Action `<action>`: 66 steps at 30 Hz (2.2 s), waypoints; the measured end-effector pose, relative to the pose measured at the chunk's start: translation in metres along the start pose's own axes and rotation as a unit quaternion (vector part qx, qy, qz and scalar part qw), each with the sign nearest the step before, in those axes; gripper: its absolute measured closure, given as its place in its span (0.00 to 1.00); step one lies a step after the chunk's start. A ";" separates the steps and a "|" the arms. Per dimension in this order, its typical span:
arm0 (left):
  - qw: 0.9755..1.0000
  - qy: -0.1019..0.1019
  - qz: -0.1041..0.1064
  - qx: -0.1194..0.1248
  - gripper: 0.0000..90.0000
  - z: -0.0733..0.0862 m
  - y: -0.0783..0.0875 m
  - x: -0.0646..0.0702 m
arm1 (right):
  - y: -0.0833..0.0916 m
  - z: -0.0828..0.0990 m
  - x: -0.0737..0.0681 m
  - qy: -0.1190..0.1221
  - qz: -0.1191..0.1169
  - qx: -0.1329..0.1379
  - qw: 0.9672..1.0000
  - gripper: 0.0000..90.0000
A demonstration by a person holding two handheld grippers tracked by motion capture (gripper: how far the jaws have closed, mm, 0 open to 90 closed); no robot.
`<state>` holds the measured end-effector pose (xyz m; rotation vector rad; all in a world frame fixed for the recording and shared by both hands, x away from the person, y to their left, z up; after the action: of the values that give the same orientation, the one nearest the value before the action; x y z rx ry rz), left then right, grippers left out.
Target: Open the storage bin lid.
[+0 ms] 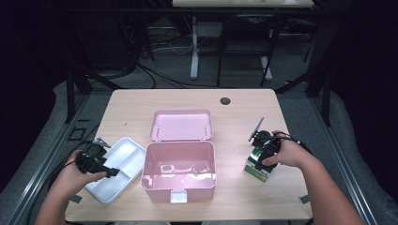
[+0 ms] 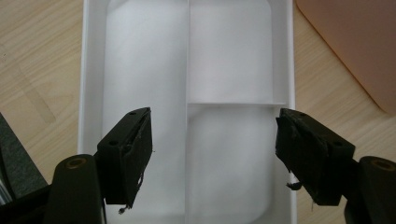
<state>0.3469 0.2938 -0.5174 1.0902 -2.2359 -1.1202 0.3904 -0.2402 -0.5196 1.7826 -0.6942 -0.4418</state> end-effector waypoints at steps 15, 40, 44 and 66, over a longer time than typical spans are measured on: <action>1.000 0.001 0.001 0.002 0.31 0.000 0.000 0.000 | 0.002 -0.001 -0.005 -0.005 -0.001 0.001 1.000 0.17; 1.000 0.006 -0.003 0.015 0.32 0.000 0.006 -0.004 | 0.046 -0.017 -0.027 0.028 -0.003 0.012 1.000 0.18; 1.000 0.009 -0.004 0.014 0.32 0.001 0.006 -0.004 | 0.052 -0.020 -0.029 0.034 -0.009 0.022 0.999 0.18; 1.000 0.009 -0.002 0.018 0.32 0.001 0.007 -0.005 | 0.087 -0.044 -0.040 0.108 -0.006 0.016 0.994 0.18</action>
<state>0.3461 0.3007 -0.5125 1.1162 -2.2497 -1.0712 0.3661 -0.2007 -0.4251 1.8326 -0.5419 -0.2419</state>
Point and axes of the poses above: each handheld gripper's, and its own axes: y roughly backward along the jaws, z roughly out of its underside, x roughly to its right, the point moved 3 cm from there along -y, roughly forward along the jaws, and after that the axes turned 14 degrees about x, right-handed, at the moved point
